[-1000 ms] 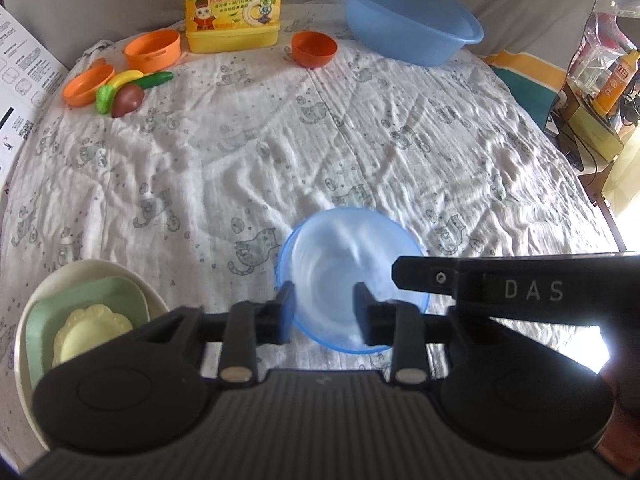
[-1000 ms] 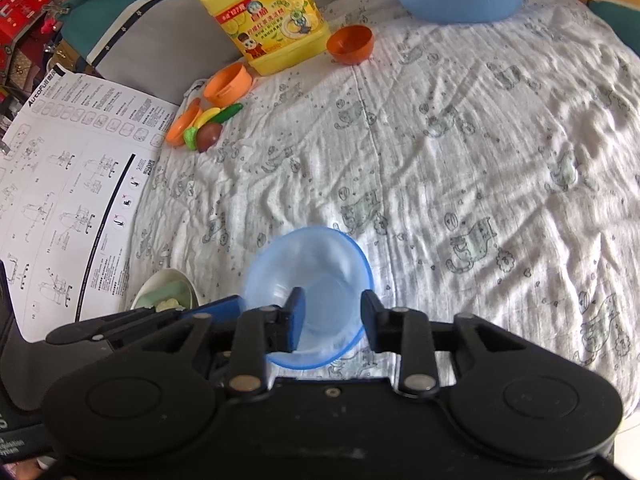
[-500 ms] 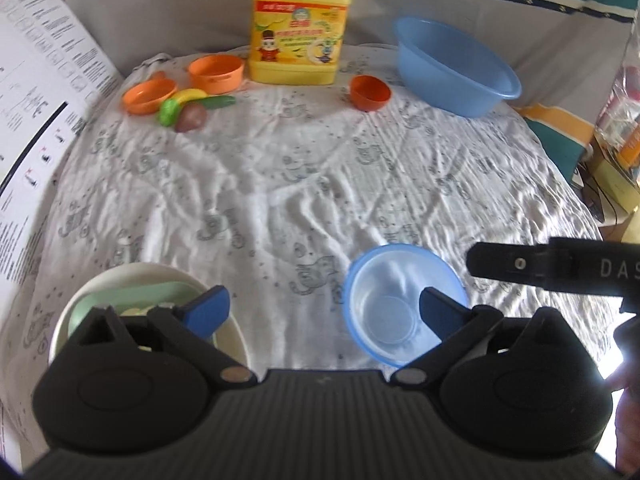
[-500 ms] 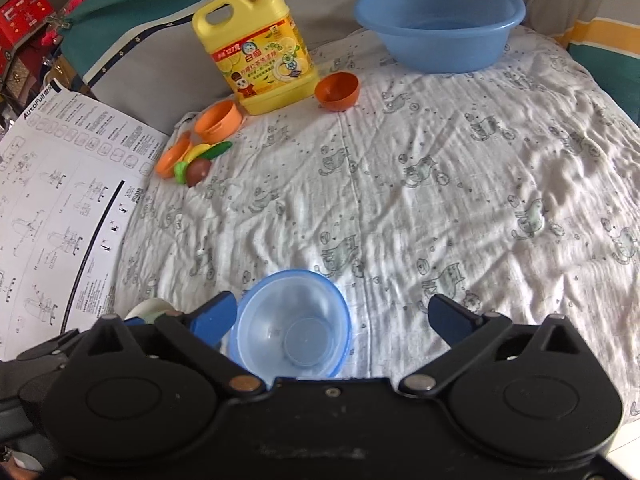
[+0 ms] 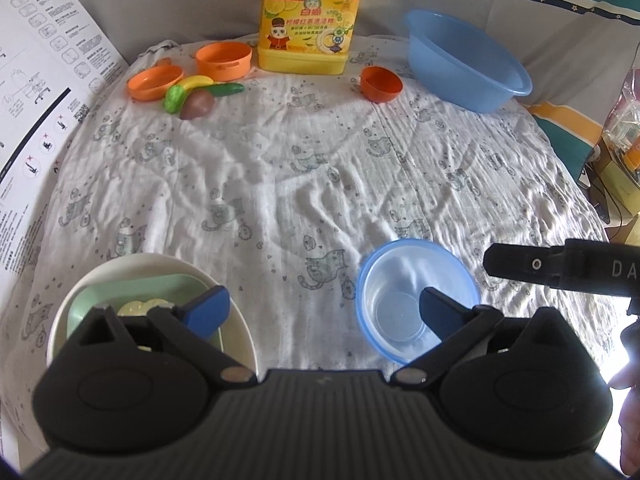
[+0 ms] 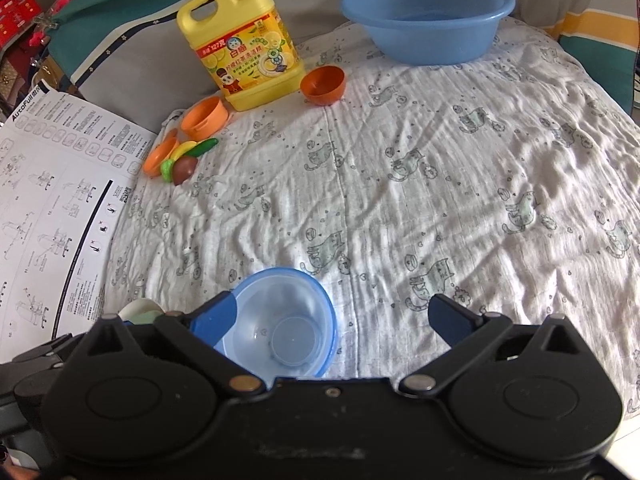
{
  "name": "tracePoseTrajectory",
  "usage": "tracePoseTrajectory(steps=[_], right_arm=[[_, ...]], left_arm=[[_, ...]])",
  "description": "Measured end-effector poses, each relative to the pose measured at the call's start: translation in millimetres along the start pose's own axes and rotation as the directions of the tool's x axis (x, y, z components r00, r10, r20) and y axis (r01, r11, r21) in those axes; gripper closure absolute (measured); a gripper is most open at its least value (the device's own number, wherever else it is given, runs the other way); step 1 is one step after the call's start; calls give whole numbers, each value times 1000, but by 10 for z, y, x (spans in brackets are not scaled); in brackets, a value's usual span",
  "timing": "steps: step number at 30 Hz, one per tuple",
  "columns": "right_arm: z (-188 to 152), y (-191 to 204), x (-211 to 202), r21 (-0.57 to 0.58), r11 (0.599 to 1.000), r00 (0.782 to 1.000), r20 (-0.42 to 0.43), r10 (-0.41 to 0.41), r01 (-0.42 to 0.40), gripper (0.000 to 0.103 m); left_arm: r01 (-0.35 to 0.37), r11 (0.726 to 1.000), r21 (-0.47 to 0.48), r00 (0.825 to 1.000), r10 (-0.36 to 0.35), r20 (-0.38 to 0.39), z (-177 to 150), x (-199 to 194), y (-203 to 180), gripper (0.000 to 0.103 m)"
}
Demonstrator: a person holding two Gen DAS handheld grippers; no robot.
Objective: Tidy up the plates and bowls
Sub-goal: 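Move the right gripper toward the small orange cup beside the soap jug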
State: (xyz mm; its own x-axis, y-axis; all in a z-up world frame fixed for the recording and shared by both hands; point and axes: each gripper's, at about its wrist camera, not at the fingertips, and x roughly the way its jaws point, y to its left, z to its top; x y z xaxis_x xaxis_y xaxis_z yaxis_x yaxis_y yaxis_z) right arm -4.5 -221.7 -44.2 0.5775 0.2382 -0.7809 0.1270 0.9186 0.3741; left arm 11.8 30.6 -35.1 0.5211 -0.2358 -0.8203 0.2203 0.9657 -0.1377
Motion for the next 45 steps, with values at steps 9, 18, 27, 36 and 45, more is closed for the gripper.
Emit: tracePoseTrajectory(steps=[9,18,27,36,45], right_arm=[[30,-33,72,0,1000,1000,-14,-9,9,0],[90,-74,153,5,1000,1000,-23,-20,20,0],[265,-193,299,22,999,999,-23,-43,43,0],[654,-339,505,52,996,997,9,-75,75,0],[1151,-448,821,85,993,996,27,-88,85,0]], left_arm=[[4,1000,-2,1000,-4,-10,36,53,17,0],[4,1000,-3,1000,-4,-18,110,135,38,0],[-4,1000,26,1000,5,-13,317,274,55,0],[-43,997,60,999,41,34,844,539,120,0],[-58,990,128,997,50,63,1408,902,-9,0]])
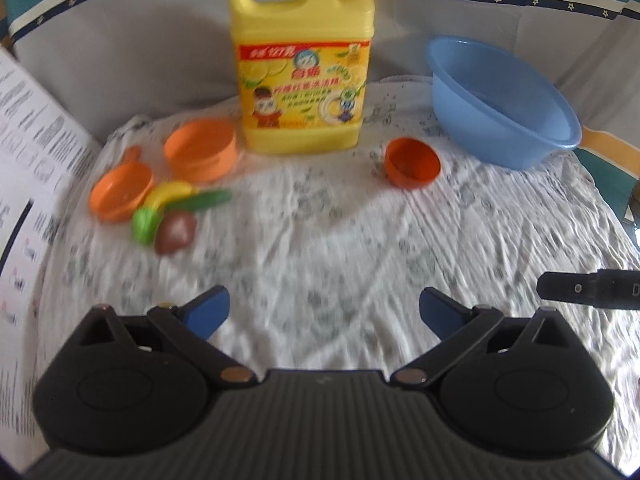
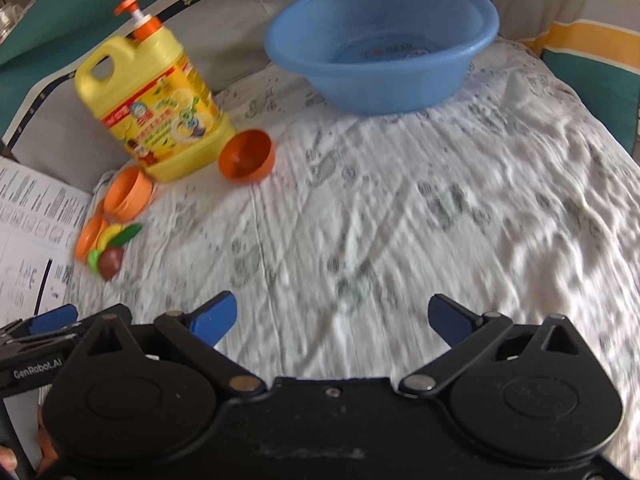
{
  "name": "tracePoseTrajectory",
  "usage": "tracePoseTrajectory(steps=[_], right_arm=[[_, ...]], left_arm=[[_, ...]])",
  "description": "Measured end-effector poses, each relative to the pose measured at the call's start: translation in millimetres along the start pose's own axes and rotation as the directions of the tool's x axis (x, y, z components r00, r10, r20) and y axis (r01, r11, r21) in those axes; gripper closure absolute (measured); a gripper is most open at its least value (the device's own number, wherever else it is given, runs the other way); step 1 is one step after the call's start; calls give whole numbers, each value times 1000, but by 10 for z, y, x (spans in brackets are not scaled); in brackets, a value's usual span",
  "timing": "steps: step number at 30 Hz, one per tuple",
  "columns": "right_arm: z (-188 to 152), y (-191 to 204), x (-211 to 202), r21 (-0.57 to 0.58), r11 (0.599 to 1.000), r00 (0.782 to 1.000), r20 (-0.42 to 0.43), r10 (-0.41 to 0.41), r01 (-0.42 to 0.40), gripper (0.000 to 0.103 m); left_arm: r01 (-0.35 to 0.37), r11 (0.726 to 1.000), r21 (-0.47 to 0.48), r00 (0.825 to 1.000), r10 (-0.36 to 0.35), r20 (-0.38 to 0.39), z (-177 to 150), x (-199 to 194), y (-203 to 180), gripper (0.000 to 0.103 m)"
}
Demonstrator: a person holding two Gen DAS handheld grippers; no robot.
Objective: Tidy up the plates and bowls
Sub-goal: 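Move the right gripper toward the small orange cup beside the soap jug, then close the right gripper on the orange cup rim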
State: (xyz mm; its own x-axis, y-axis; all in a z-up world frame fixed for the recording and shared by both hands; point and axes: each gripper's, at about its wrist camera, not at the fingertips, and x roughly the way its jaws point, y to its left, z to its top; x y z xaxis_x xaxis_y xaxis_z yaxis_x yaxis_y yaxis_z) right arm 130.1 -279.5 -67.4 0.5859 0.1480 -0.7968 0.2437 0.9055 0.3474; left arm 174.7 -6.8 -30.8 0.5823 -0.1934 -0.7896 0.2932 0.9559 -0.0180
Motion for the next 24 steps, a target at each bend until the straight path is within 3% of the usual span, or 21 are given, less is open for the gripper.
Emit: tracePoseTrajectory(steps=[5,13,18,24], right_arm=[[314,58,176,6,1000,1000,25,10,-10,0],[855,134,513,63,997,997,56,49,-53,0],[1058,226,754,77,993,995,51,89,-93,16],[1131,326,1040,61,991,993,23,115,-117,53]], left_arm=[[-9,999,52,999,8,31,278,241,-114,0],[30,998,54,997,-34,64,621,700,-245,0],[61,997,46,996,-64,57,774,967,-316,13],[105,994,15,994,-105,18,850,1229,-360,31]])
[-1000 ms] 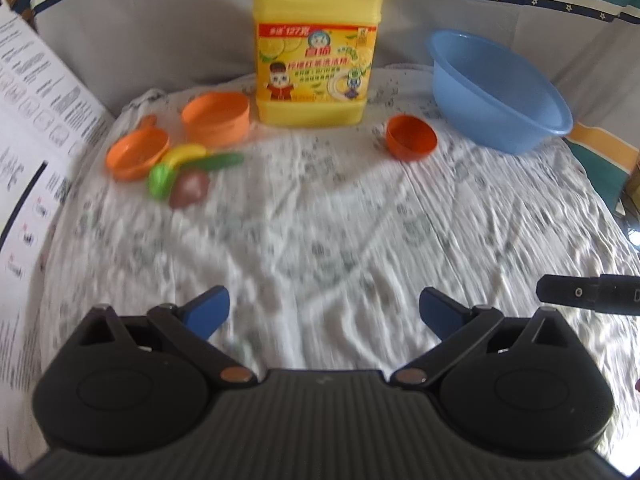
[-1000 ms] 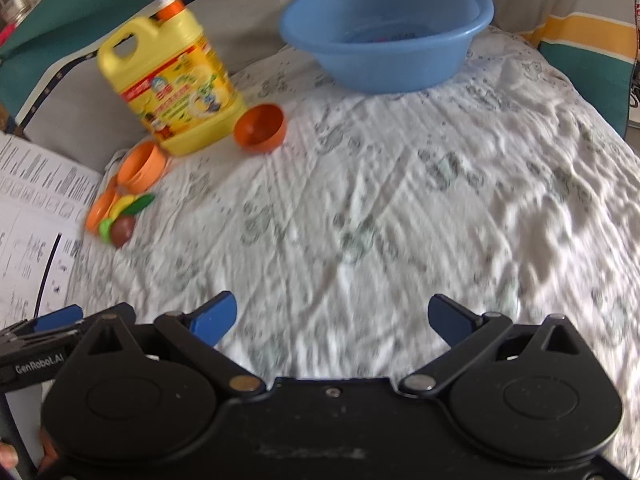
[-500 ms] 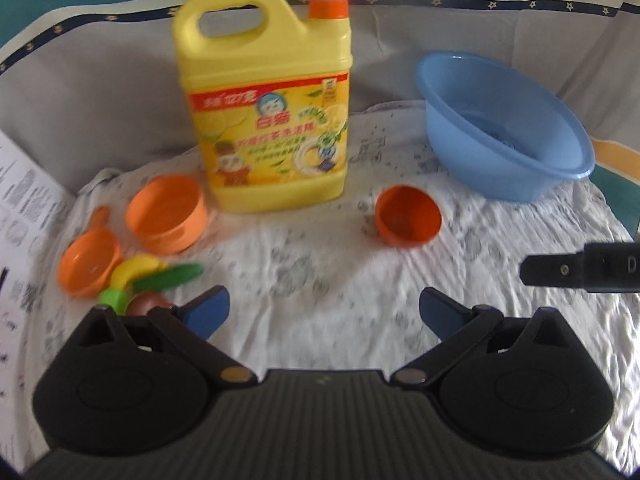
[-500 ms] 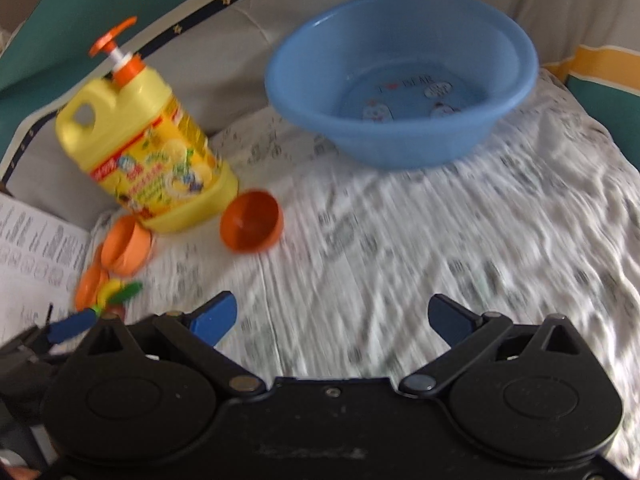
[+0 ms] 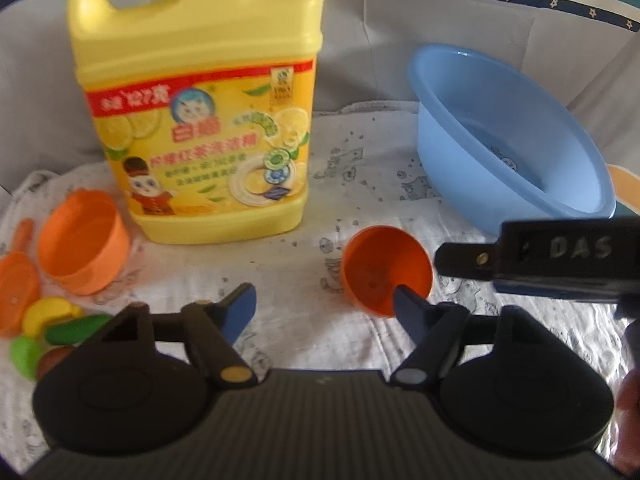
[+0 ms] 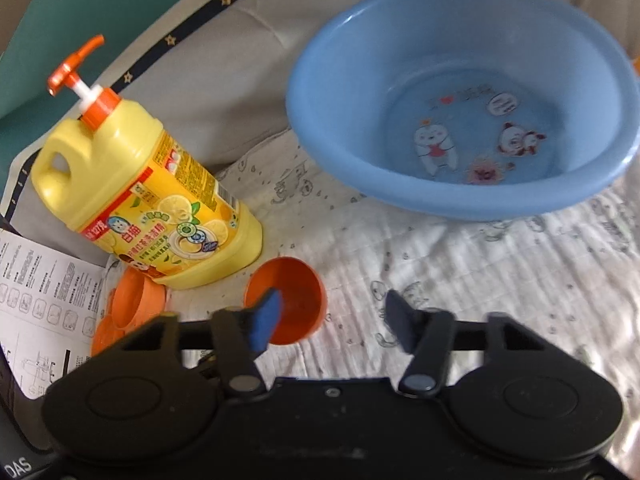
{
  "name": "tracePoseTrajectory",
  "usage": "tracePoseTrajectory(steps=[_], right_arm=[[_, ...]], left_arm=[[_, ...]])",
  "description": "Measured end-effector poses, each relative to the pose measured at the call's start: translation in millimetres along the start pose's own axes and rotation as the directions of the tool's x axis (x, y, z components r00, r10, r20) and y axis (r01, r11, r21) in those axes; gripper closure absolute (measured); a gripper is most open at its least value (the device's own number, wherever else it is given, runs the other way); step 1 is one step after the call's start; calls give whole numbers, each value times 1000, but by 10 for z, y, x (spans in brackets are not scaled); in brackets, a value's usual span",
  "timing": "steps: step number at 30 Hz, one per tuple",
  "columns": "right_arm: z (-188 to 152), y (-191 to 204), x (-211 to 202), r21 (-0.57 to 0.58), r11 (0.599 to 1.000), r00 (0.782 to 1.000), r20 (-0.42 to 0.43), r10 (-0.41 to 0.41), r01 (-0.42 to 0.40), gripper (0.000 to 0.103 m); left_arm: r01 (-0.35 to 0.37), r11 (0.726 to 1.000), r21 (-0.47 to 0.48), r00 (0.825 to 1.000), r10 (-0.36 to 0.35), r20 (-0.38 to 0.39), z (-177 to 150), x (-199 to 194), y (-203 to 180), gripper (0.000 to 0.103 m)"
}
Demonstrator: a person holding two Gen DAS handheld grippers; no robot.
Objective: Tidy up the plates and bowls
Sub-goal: 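Close the right gripper on the orange cup rim, then carry the orange cup with the right gripper and lower it into the clear bowl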
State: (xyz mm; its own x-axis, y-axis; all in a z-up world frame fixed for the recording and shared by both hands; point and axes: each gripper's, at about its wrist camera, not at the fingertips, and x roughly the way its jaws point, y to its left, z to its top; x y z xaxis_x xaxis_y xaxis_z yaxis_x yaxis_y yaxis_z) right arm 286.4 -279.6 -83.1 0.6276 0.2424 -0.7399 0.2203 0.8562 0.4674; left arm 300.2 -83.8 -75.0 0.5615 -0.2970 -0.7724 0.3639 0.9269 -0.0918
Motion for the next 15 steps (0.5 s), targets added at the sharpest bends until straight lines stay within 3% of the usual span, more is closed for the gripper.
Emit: tracePoseTrajectory(steps=[2,6,8,15], right_arm=[[10,-3,92,2,1000,1000,-5,14,-14,66],[22,-46,243,16,1000,1000,-14,23,-22,81],[13,-67,302,29,999,999,-24,34,-33,88],[-62,-92,369,50,997,997,-33,64,-63,95]], left_arm=[[5,1000,-5,1000,-5,-12,2,74,-7,37],[20,1000,-22,1000,-20,-23,7,190,-1,65],[29,999,-29,999,-29,-27,14,232,9,69],[68,997,-23,996,-69,-62,-9,280,-37,89]])
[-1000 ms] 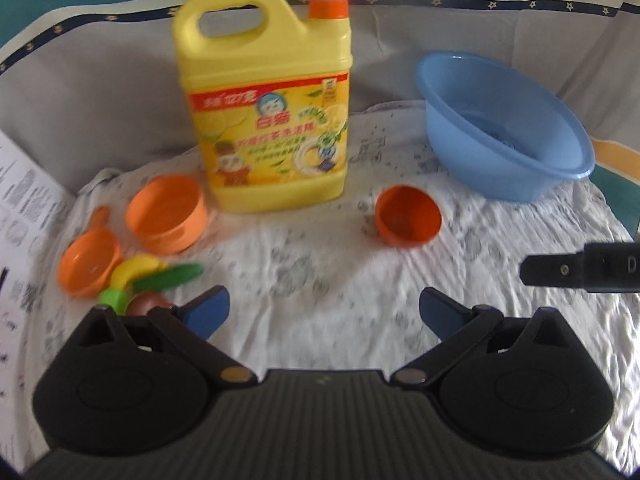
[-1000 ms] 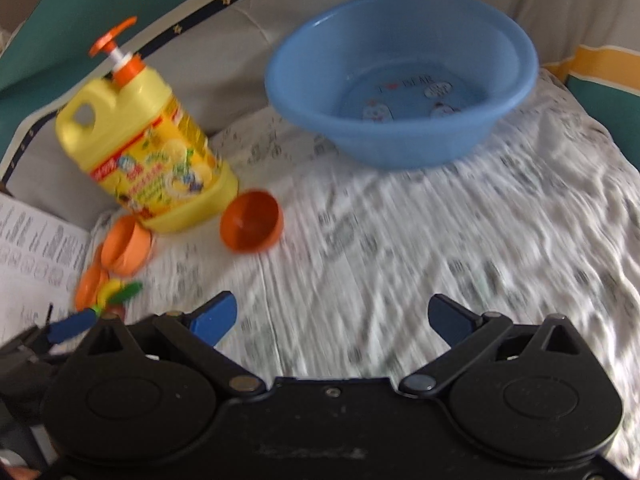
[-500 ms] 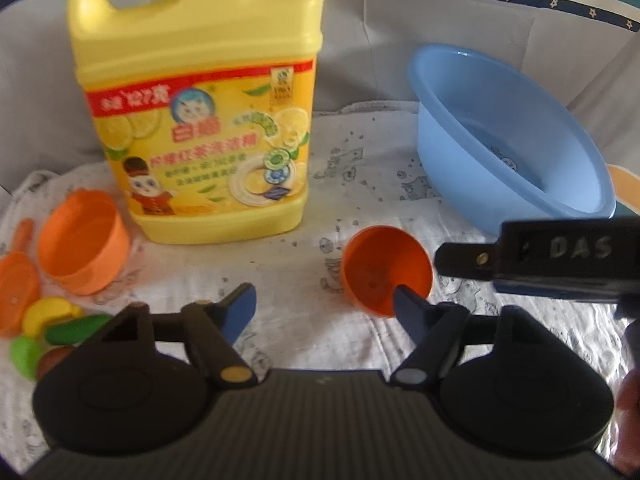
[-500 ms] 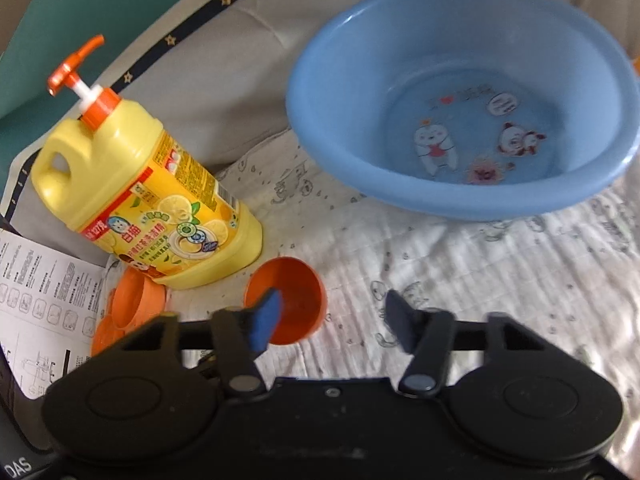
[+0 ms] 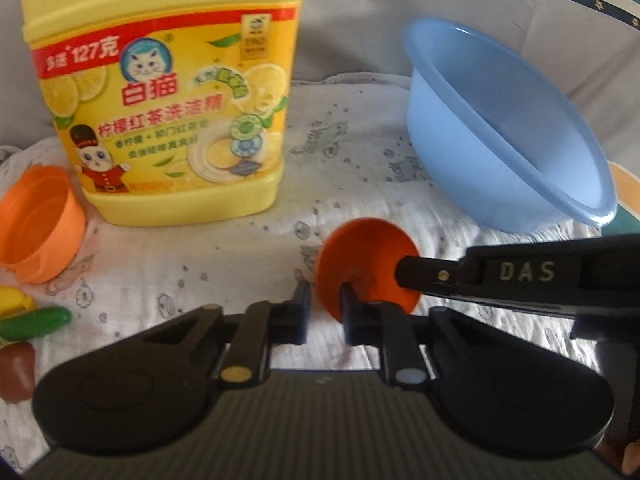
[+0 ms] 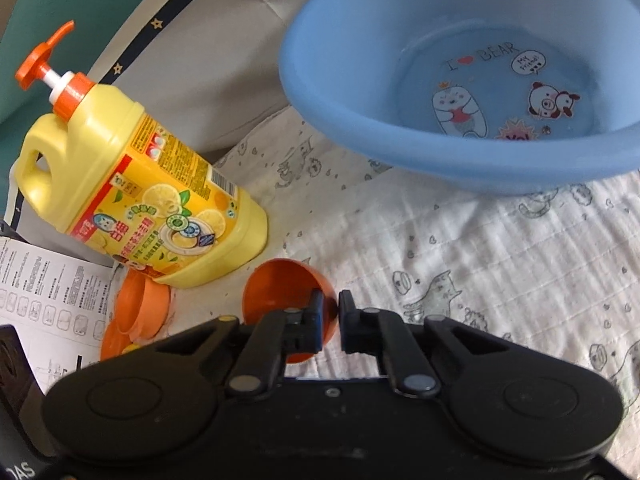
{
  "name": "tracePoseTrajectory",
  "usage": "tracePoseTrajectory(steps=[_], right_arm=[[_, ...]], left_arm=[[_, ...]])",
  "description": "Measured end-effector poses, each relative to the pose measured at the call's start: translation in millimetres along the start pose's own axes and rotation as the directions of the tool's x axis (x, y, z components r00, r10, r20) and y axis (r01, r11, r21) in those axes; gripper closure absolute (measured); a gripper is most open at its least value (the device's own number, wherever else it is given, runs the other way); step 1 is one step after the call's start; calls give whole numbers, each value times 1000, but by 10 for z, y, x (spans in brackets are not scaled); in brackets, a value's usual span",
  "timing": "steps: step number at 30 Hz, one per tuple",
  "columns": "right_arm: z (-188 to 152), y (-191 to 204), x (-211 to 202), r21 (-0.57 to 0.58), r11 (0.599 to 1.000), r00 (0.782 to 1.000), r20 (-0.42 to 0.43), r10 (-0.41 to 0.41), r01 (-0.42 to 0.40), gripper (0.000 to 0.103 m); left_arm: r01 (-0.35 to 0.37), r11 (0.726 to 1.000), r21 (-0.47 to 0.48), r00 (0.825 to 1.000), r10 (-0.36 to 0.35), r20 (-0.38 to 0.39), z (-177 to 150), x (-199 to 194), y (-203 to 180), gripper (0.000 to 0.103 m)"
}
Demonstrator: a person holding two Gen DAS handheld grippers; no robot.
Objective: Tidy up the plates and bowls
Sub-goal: 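Carry the orange cup with the right gripper and lower it into the clear bowl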
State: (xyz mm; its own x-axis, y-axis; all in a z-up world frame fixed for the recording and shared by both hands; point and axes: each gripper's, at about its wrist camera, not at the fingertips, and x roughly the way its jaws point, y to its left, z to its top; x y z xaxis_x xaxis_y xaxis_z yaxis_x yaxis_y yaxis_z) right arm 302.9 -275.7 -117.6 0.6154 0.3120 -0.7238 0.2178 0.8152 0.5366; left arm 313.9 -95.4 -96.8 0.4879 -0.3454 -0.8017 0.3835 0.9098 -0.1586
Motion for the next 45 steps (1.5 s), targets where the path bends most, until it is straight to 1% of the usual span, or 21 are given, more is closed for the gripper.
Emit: tracePoseTrajectory(steps=[3,6,14,22,30,38,45], right_arm=[[-69,9,-49,-6,1000,1000,0,-6,6,95],[-153,25,-124,-12,1000,1000,-6,-7,7,95],[-477,190,-482,-63,998,1000,-7,5,-5,95],[-861,349,-924,-99,994,999,-19,35,-37,95],[-1268,433,-1387,-123,991,998,-28,56,-59,95],[-1668,407,-1813,-148,987,998,-14,65,-66,95],[-1965,312,-2083,-159,985,998,-26,63,-66,95]], left_arm=[[-9,1000,23,1000,9,2,-36,-41,-52,89],[-15,1000,24,1000,15,-8,-68,-100,-69,89],[-24,999,23,999,25,-30,-286,-475,-64,89],[-28,1000,-8,999,27,-33,-627,-1002,-43,89],[-33,999,-29,999,32,-23,-1024,-1546,-120,89],[-33,999,-18,999,33,6,-1394,-2036,-292,89],[-15,1000,-17,1000,15,0,-1714,-2280,-393,89]])
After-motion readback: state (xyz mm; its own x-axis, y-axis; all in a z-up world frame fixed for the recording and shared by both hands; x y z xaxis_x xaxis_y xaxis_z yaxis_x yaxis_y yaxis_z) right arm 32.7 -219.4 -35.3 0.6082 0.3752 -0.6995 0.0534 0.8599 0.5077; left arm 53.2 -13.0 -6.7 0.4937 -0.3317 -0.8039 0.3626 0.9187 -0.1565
